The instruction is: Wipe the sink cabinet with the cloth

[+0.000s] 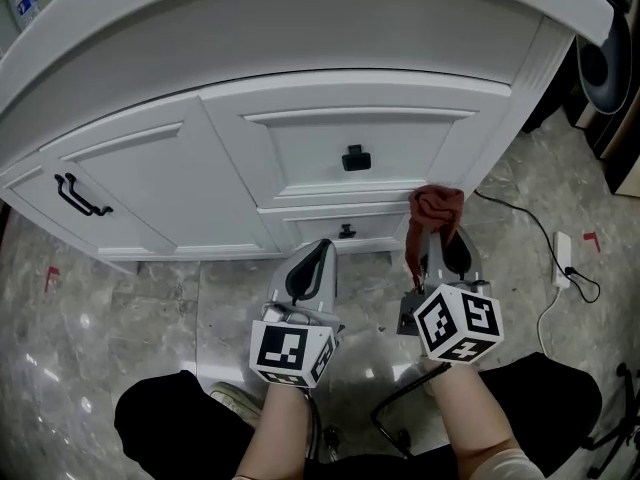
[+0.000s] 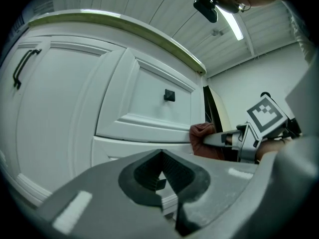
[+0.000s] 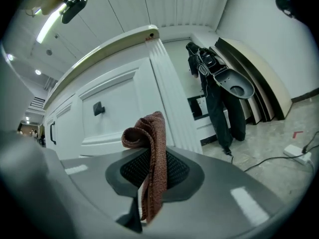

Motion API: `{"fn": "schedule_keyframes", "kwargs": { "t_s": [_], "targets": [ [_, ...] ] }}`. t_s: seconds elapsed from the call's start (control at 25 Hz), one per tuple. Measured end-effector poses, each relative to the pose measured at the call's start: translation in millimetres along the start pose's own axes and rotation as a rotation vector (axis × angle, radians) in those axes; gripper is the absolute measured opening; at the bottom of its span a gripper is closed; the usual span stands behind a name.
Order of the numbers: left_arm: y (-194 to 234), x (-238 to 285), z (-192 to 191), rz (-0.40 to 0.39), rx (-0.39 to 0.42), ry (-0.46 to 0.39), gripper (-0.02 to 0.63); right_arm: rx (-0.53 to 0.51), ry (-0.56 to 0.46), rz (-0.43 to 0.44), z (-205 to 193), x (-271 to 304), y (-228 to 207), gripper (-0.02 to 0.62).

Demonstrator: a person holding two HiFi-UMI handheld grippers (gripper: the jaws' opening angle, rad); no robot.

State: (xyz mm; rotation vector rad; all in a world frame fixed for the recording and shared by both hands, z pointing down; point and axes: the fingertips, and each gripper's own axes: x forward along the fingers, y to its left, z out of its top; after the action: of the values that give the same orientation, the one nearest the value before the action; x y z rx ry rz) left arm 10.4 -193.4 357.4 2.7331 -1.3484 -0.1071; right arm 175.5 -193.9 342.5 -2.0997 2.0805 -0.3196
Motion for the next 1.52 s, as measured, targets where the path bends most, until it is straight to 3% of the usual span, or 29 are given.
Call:
{"fn": "schedule_keyframes", "kwargs": {
  "t_s": [0.48,0.72,0.96,1.52],
  "targets": [
    [88.8,-56.2,-5.0,0.190,-0.012,0.012,0.000,-0.017,0.109,0.335,-89.1,24.0,161.3,0.081],
    [120.4,-75.5,-1.2,0.248,-0.029,0.009,0.000,-0.035,0.140,0.401,-112.2,41.6,210.3,0.081],
    [123.9,-71.1,-6.5,0.240,-0.048,-0.008,0.000,-0.045,0.148,0.373,-114.5,53.1,204.9,0.083],
    [78.1,-34.7,-17.6,0.137,-0.044,0.018,0.000,-0.046,0.146,0.284,-101.7,47.0,136.0,0.084]
  ]
}}
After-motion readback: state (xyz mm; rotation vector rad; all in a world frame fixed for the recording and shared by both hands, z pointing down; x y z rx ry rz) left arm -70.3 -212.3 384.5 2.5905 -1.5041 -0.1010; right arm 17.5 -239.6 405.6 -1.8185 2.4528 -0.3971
